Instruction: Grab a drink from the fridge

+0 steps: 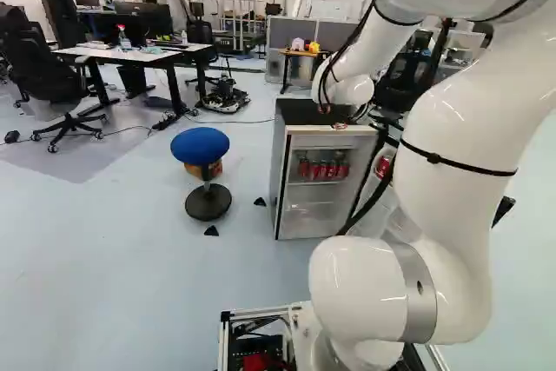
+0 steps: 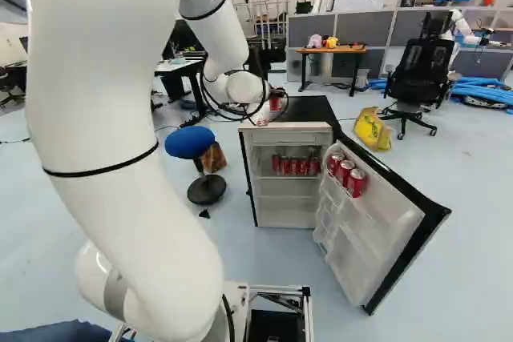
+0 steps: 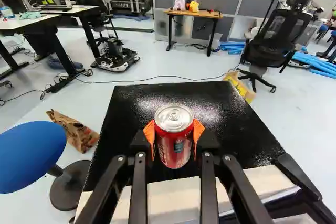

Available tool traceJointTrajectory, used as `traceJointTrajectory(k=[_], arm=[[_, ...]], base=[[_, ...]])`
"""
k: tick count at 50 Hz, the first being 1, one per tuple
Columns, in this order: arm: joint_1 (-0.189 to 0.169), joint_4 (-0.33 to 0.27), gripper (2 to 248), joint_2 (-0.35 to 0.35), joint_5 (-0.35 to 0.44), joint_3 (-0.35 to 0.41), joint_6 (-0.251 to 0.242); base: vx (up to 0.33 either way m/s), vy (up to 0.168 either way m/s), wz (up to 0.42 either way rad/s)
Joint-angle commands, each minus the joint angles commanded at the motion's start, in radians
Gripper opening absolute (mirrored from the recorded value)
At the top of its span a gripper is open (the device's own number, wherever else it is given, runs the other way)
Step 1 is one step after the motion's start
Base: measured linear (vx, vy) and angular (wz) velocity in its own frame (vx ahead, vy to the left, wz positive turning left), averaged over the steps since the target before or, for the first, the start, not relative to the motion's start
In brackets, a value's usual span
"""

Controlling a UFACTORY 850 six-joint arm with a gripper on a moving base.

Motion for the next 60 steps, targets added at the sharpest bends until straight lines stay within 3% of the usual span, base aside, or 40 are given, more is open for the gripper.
traceJointTrajectory(k=[36,60], arm=[[0.017,0.067,93,-0.09,-0.003,-0.096,0.0],[0.022,0.078,93,-0.182,-0.003,-0.152,0.0]], base=[[0.0,0.0,0.0],[0.0,0.0,0.0]])
